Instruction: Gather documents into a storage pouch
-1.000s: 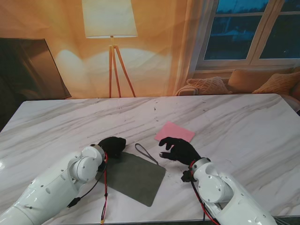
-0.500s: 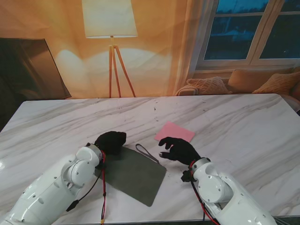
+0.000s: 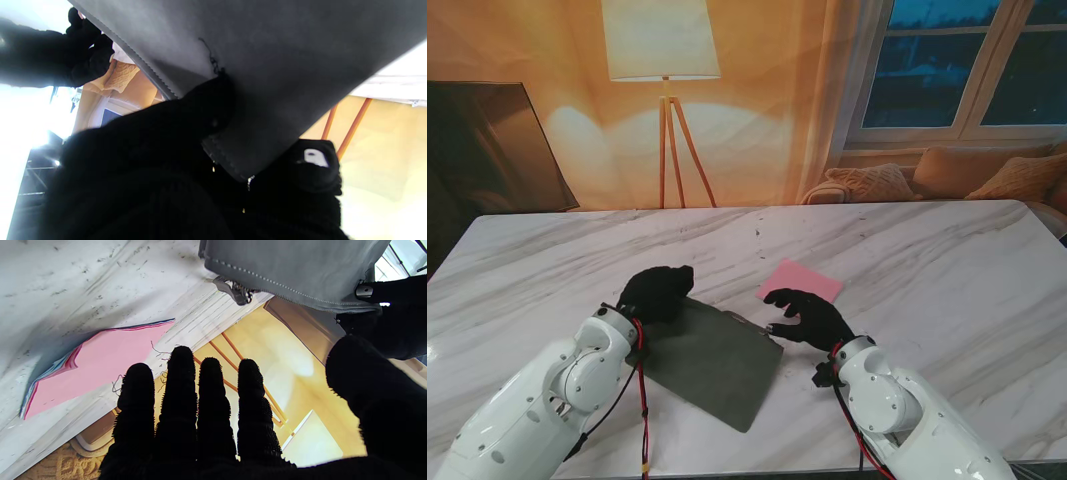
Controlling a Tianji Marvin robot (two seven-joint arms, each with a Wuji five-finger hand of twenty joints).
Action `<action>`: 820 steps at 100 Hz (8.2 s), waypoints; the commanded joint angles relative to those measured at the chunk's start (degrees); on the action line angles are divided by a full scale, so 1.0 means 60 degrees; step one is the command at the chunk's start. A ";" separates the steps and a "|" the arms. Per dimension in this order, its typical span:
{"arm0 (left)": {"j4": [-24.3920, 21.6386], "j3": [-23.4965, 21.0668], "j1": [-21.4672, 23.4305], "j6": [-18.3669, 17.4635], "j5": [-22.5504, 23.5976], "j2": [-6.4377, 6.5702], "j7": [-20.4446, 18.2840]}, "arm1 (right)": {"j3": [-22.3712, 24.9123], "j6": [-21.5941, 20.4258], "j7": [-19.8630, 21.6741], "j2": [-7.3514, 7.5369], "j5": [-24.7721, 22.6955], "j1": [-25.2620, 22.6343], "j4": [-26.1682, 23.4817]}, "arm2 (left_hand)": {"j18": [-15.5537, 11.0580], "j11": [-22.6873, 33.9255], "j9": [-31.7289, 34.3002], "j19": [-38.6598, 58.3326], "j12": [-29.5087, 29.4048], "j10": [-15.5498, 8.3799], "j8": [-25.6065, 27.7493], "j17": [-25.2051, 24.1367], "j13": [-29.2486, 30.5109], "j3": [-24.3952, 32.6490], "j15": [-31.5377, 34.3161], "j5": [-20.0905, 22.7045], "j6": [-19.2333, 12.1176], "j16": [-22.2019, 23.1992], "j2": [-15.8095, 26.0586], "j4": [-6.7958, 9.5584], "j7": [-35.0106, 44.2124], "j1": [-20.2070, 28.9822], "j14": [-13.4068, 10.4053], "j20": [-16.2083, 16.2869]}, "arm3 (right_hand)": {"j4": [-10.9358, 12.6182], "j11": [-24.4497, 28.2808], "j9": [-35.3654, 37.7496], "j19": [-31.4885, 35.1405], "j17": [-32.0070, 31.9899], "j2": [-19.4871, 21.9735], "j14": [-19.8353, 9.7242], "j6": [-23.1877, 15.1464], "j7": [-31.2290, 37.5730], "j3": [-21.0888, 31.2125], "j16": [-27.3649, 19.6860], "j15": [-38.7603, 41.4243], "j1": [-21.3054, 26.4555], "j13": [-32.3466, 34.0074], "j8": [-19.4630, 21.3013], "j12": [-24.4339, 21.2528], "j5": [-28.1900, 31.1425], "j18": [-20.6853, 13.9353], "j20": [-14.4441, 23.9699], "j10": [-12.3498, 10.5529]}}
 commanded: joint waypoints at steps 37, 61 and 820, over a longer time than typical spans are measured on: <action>-0.0659 -0.0271 0.0328 -0.0031 0.0083 -0.0138 0.0610 | -0.0170 -0.0237 0.0668 0.0013 0.0614 -0.0138 -0.0217 | -0.0968 0.0294 -0.0085 0.0112 0.0538 -0.0135 0.0529 -0.0522 0.0643 0.0543 0.0863 0.0058 0.0073 0.0414 0.0252 -0.0073 0.0274 0.0846 0.0592 0.0437 | -0.0132 0.0073 0.0751 0.1253 0.1072 -0.0382 0.0188 0.0248 -0.0015 0.0238 0.0683 0.1517 0.0048 0.1577 -0.0301 -0.0244 -0.0490 0.0350 0.0351 0.0180; -0.0798 -0.0275 0.0330 -0.0053 0.0024 -0.0225 0.1021 | -0.0295 -0.0472 0.0764 0.0038 0.0649 -0.0158 -0.0272 | -0.0958 0.0293 -0.0079 0.0094 0.0561 -0.0115 0.0602 -0.0526 0.0668 0.0527 0.0912 0.0064 0.0090 0.0415 0.0254 -0.0078 0.0249 0.0851 0.0600 0.0516 | -0.0206 0.0645 0.1354 0.2506 0.1702 -0.0802 -0.0012 0.0058 0.0244 0.0535 0.1548 0.3540 0.0144 0.2255 -0.0317 0.0210 0.0027 0.0334 0.0546 0.0211; -0.0121 0.1330 -0.1462 0.0138 -0.5015 -0.0128 -0.3102 | 0.0077 0.0465 -0.0759 -0.0403 0.1242 -0.0884 -0.1267 | 0.1031 0.1544 -0.0403 -0.3301 0.0442 0.0872 -0.7460 -0.4009 -0.0620 -0.4690 -0.0059 0.0933 -0.1257 -0.0626 0.3795 0.0080 -0.3758 0.1180 0.1116 -0.0813 | -0.1505 0.3286 0.2081 0.5725 0.3505 0.0567 -0.0499 -0.1541 0.1257 0.1158 0.1645 0.7813 0.5849 0.3432 -0.1122 0.3244 0.2825 -0.0320 0.0805 0.0801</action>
